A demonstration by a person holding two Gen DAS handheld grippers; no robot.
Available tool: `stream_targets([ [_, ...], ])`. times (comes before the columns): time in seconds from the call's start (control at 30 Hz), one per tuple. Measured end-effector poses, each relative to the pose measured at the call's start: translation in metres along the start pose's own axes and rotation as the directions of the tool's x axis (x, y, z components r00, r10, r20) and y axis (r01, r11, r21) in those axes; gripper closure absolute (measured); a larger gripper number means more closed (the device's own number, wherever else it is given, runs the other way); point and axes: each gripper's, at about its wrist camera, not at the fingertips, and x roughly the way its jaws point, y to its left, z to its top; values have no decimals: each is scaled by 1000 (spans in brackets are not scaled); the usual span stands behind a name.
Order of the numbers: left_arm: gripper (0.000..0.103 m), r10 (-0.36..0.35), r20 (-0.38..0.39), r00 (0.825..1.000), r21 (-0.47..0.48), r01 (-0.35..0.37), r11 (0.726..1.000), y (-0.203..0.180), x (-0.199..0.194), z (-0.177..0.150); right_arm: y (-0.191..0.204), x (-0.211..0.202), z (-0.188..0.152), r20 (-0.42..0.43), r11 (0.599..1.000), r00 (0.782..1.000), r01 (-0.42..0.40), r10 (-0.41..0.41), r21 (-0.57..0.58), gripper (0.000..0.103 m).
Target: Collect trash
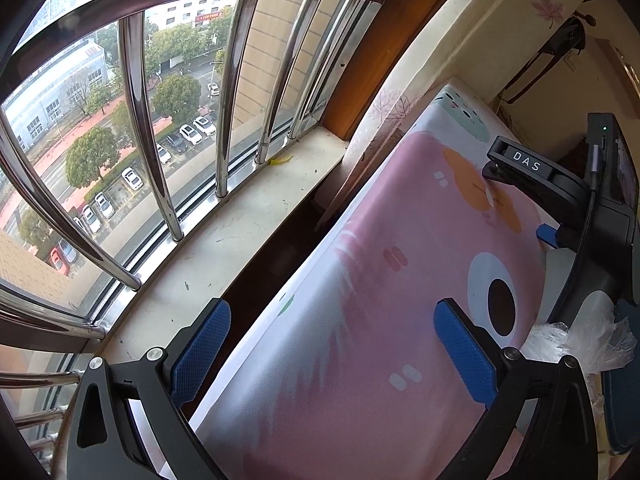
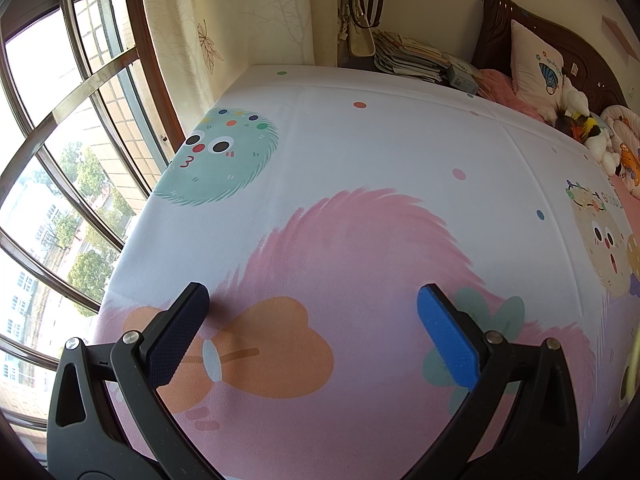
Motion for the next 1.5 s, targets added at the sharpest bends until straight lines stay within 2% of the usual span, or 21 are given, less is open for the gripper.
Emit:
stream_targets([
  [0.6, 1, -22, -13, 1000, -22, 22, 1000, 2, 3, 0, 0, 1, 1, 0, 1000, 1000, 0, 0, 0, 0],
  [1.0, 1, 8, 5, 1000, 2, -8, 1000, -2, 0, 0, 0, 0, 0, 0, 1000, 1000, 0, 0, 0, 0],
  [1.5, 1, 10, 8, 1000, 5, -10, 1000, -2, -1, 0, 0, 0, 0, 0, 1000, 1000, 0, 0, 0, 0],
])
